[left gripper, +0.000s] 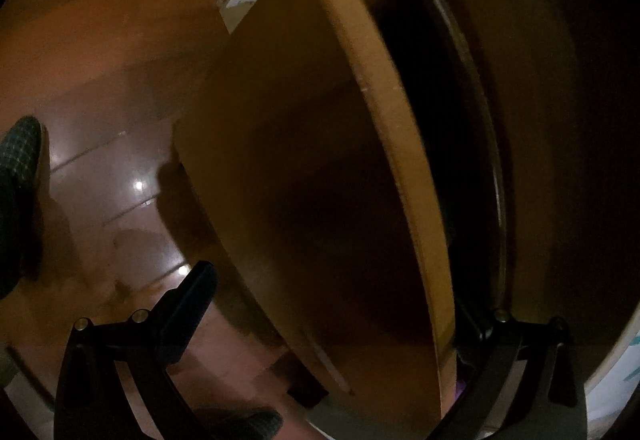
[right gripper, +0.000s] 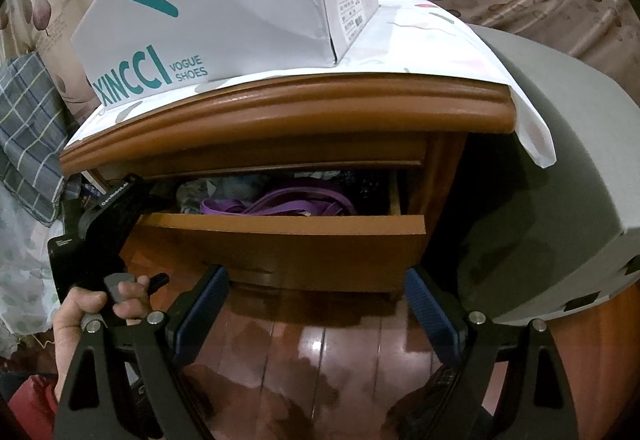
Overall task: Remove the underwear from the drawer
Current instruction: 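Grasp the drawer front edge with the left gripper and pull it open, then release the drawer front and move the left gripper above the clothes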
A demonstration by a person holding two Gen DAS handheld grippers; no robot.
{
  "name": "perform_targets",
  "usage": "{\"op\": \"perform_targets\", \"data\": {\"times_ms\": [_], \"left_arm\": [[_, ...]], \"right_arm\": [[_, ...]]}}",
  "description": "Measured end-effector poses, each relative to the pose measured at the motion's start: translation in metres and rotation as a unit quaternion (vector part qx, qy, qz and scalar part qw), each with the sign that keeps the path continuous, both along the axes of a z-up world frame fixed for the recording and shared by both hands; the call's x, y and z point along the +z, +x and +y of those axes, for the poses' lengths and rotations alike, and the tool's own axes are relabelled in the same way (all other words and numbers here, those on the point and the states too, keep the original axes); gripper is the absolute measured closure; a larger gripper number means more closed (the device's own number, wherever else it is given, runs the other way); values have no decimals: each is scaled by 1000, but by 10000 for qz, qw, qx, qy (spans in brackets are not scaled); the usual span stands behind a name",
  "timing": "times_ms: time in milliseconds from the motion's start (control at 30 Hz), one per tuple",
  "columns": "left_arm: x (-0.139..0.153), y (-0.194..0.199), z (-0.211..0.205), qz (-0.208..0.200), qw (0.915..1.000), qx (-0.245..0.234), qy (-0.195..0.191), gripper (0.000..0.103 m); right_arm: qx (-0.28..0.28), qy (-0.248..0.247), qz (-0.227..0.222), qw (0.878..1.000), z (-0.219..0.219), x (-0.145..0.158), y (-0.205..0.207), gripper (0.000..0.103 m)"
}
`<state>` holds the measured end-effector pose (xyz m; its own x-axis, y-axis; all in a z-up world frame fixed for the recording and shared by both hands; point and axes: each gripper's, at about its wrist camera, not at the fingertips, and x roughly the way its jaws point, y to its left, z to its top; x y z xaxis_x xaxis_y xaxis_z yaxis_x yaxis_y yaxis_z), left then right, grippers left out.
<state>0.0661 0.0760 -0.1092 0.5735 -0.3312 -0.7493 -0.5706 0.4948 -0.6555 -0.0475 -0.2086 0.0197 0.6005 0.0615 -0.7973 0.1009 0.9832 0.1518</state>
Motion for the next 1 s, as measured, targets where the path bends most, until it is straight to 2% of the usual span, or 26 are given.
{"op": "perform_targets", "data": {"times_ms": [67, 200, 300, 800, 1000], "left_arm": [[0, -3, -3, -24, 9998, -48, 180, 0], [-3, -14, 0, -36, 9997, -171, 164, 0], [5, -27, 2, -48, 9990, -264, 347, 0], [26, -72, 10, 156, 9975, -521, 454, 0], [9, -87, 14, 183, 9967, -620, 501, 0]], "right_arm": [[-4, -8, 0, 10000, -1, 0, 0, 12], [-20, -60, -54, 10000, -2, 3, -1, 11], [-55, -90, -89, 9999, -4, 6, -1, 11], [-107, -203, -170, 9996, -6, 10, -4, 11], [-136, -207, -163, 9996, -8, 10, -4, 11]]}}
